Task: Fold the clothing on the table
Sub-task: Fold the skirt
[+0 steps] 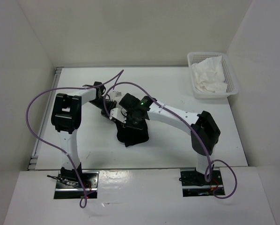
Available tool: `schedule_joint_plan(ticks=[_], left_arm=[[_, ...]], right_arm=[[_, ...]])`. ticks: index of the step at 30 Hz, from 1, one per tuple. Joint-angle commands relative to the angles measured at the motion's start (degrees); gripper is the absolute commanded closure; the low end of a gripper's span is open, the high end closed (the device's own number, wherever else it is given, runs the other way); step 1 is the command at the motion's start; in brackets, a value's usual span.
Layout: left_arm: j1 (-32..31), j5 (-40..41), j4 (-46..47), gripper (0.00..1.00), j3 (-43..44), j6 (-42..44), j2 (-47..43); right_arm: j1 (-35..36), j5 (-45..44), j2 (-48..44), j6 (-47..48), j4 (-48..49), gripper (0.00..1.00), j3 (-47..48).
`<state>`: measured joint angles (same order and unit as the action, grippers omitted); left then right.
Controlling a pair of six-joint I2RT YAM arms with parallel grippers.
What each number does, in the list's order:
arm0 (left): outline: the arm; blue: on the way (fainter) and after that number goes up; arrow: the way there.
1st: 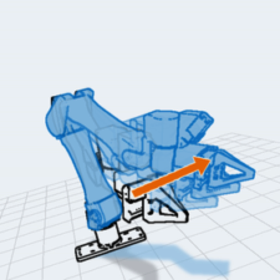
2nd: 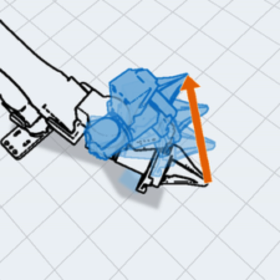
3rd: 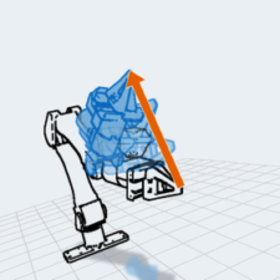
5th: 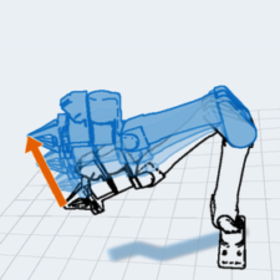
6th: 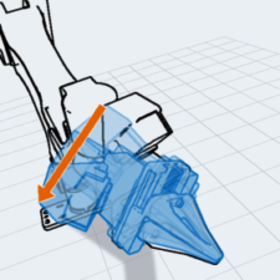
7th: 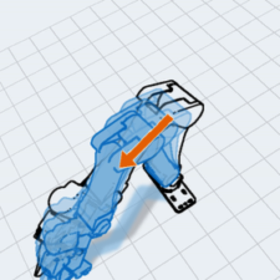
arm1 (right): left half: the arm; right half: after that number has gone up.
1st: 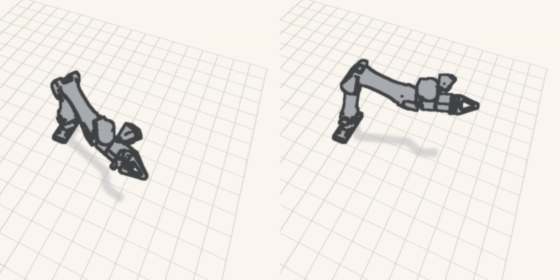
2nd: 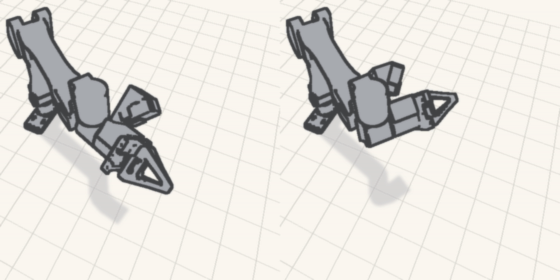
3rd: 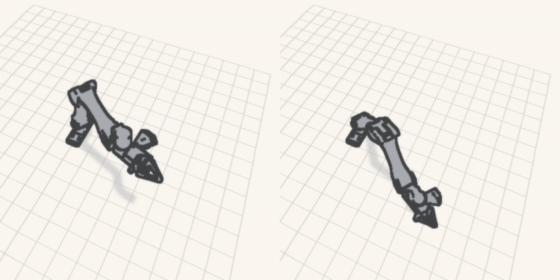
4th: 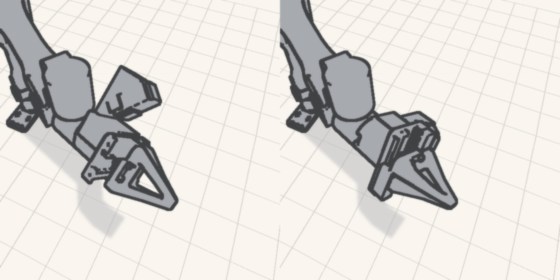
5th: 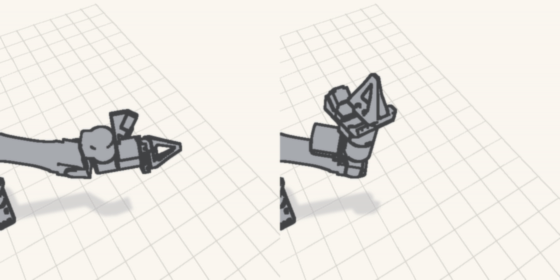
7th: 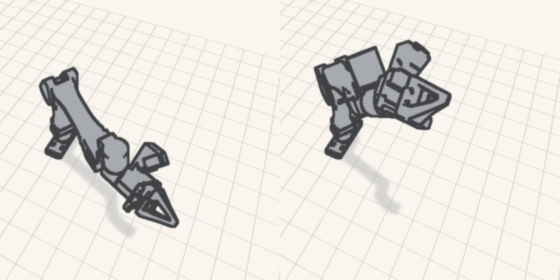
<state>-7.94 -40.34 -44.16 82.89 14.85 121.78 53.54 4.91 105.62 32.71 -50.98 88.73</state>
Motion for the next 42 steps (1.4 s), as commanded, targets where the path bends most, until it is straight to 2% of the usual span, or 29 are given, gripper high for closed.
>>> schedule_joint_plan(ticks=[1,9,12,14,18,22,25,27,28,31,32,33,35,36,37,38,41,42], left_arm=[[0.3,4.6,0.0,1.0,-0.3,2.3,1.1],[0.3,4.6,0.0,1.0,-0.8,2.3,1.1],[0.3,4.6,0.0,1.0,-0.8,2.3,1.1],[0.3,4.0,0.0,1.0,-0.8,2.3,1.1],[0.3,3.5,0.0,1.0,-1.3,2.3,1.1],[0.3,3.5,0.0,1.0,-1.3,2.3,0.6],[0.3,3.5,0.0,0.94,-1.3,2.3,-0.6],[1.0,3.5,0.0,0.87,-1.3,2.3,-1.9],[2.0,3.5,0.0,0.75,-1.3,2.3,-2.4],[5.9,3.5,-0.8,0.51,-1.9,2.3,-6.3],[7.1,3.5,-1.4,0.4,-1.9,2.9,-7.4],[8.5,3.5,-1.4,0.33,-1.9,3.4,-10.0],[12.9,4.2,-3.2,0.23,-1.9,4.0,-13.0],[14.6,5.2,-3.2,0.14,-1.9,4.0,-16.4],[16.3,5.7,-4.6,0.11,-1.9,4.7,-18.1],[20.0,6.2,-5.4,0.05,-2.4,5.4,-21.7],[27.0,6.2,-4.9,0.01,-4.0,4.8,-28.1],[28.4,6.2,-3.0,0.01,-6.8,4.0,-33.2]], right_arm=[[1.6,1.1,0.5,-0.1,-1.0,1.0,1.9],[4.4,1.7,1.1,-1.2,-0.4,1.0,2.4],[5.8,1.7,1.7,-1.9,0.1,0.87,2.9],[6.5,2.2,1.7,-3.2,0.8,0.68,2.9],[7.0,6.0,2.7,-4.6,0.8,0.5,6.1],[7.0,9.7,4.7,-5.1,-1.7,0.45,12.8],[7.0,8.9,3.9,-5.1,-3.4,0.43,16.4],[6.3,6.4,2.2,-5.1,-4.0,0.43,16.4],[4.8,5.3,0.1,-5.1,-4.0,0.43,15.9],[-0.7,1.4,-5.1,-5.1,-3.5,0.37,12.1],[-2.5,-0.1,-6.7,-5.1,-3.5,0.31,10.6],[-4.4,-1.3,-8.4,-5.1,-2.6,0.31,7.1],[-10.6,-4.4,-13.9,-5.1,-0.1,0.21,2.6],[-13.0,-5.6,-15.9,-5.6,1.0,0.16,-2.3],[-15.5,-6.5,-17.8,-6.5,3.4,0.13,-4.7],[-21.2,-7.0,-21.7,-6.5,4.6,0.08,-9.1],[-30.1,-8.5,-29.5,-10.1,9.4,0.07,-14.9],[-35.6,-8.5,-31.5,-11.0,10.5,0.03,-18.3]])
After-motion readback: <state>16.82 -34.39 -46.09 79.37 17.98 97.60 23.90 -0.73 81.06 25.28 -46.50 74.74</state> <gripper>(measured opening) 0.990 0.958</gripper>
